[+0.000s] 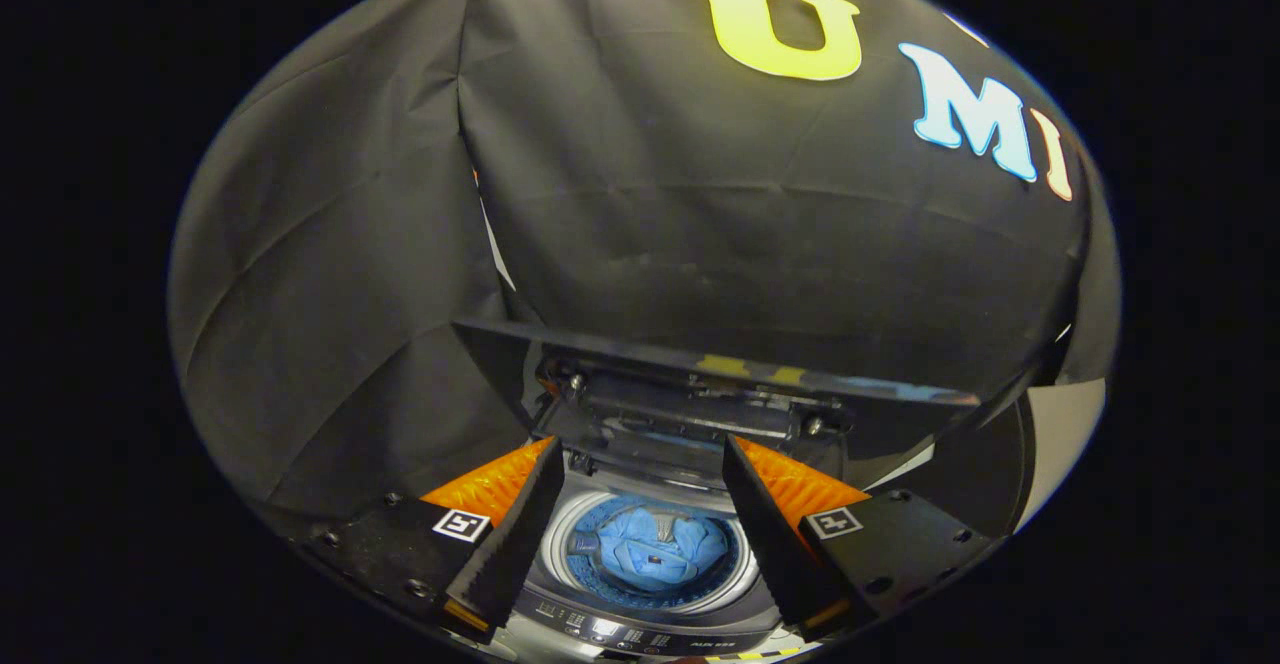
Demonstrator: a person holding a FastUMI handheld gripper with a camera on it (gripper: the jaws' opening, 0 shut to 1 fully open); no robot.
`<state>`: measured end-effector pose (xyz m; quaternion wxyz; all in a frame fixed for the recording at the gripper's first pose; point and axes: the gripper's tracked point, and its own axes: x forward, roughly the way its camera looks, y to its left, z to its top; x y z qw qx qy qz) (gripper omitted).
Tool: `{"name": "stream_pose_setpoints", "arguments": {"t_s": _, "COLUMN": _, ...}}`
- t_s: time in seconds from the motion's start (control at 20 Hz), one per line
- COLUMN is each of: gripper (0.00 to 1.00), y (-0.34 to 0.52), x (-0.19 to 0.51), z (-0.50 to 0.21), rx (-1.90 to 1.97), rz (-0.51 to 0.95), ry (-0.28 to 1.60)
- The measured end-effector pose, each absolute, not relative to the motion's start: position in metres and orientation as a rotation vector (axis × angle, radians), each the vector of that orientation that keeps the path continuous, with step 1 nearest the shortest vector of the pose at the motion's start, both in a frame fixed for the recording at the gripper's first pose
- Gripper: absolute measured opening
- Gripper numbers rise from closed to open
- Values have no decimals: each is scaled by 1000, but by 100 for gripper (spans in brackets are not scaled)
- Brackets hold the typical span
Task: Put the clothes into the washing machine and then close the washing machine lid.
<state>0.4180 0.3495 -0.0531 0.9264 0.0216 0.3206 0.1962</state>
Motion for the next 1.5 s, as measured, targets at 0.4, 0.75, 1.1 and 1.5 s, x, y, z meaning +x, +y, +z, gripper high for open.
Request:
{"name": "stream_pose_setpoints", "arguments": {"t_s": 0.4, "gripper": 99, "y": 342, "x": 455, "z": -15, "rx": 73, "rz": 370, "ry": 598}}
{"name": "stream_pose_setpoints", "arguments": {"t_s": 0.75, "gripper": 99, "y": 338, "x": 501, "z": -1, "rx": 110, "rz": 339, "ry": 580}}
{"name": "stream_pose_setpoints", "arguments": {"t_s": 1.1, "gripper": 99, "y": 345, "x": 533, "z": -10, "rx": 115, "rz": 334, "ry": 579}}
{"name": "stream_pose_setpoints", "arguments": {"t_s": 1.5, "gripper": 99, "y": 357, "x": 557, "z": -45, "rx": 117, "rz": 313, "ry": 625}}
